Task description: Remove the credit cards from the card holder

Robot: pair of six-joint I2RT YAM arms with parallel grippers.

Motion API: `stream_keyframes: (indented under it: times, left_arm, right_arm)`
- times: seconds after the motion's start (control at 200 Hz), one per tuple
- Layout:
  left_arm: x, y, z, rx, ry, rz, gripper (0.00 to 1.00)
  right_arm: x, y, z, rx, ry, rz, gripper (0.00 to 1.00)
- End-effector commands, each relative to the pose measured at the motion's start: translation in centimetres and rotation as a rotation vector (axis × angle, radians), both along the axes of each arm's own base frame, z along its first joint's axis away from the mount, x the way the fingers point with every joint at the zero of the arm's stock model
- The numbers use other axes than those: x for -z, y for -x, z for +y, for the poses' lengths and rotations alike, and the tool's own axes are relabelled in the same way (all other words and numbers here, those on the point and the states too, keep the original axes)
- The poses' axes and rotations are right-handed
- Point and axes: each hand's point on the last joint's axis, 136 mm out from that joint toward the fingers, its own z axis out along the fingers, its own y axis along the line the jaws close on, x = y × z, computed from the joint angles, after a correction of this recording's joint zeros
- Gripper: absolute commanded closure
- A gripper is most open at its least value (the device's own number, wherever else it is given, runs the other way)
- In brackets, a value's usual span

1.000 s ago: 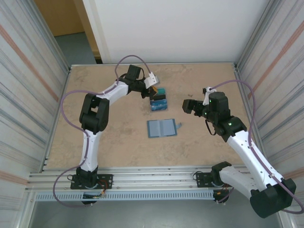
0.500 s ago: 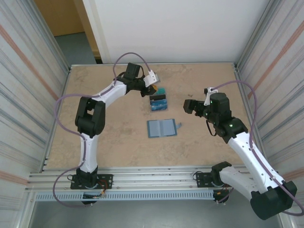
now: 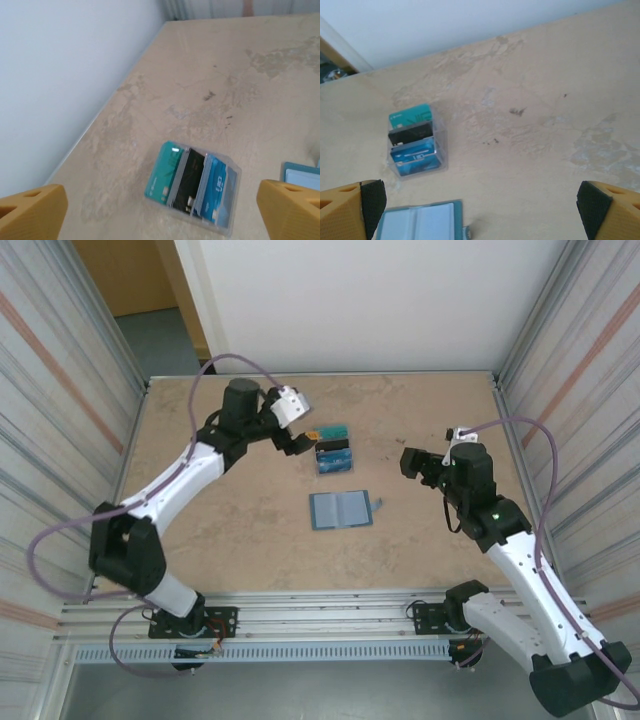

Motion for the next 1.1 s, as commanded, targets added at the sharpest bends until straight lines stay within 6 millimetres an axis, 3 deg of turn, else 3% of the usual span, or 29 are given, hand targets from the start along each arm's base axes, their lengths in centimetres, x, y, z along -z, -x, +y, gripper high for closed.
stream_keyframes:
  times: [0.0,0.165,0.341,0.601,0.822,1.092]
  left_arm:
    - [-1.3,0.6,3.4,-0.21,0.066,-0.039,0.01]
    - [-0.8,3.4,9.1,-0.469,0.102,-0.032,0.01]
    - [1.5,6.3,15.3,-0.743,0.113,-0.042,0.01]
    - [5.9,8.6,21.6,-1.004,0.215,-0.015,0.02]
    - [9.9,7.6,23.6,-1.031,0.23,-0.06,0.01]
    - [12.4,5.2,24.7,-1.0,0.245,-0.062,0.01]
  right_arm:
    - [0.4,0.4,-1.8,0.078,0.038,0.002,0.01]
    - [0.8,0.4,-2.3,0.078,0.092,-0.025,0.01]
    - [1.9,0.5,-3.8,0.154,0.117,-0.084,0.01]
    - [4.8,-0.2,-4.3,0.186,0.175,-0.006,0.01]
    - [6.1,-1.8,-3.6,0.133,0.236,-0.092,0.01]
    - [8.6,-3.1,-6.0,0.163,0.234,-0.106,0.01]
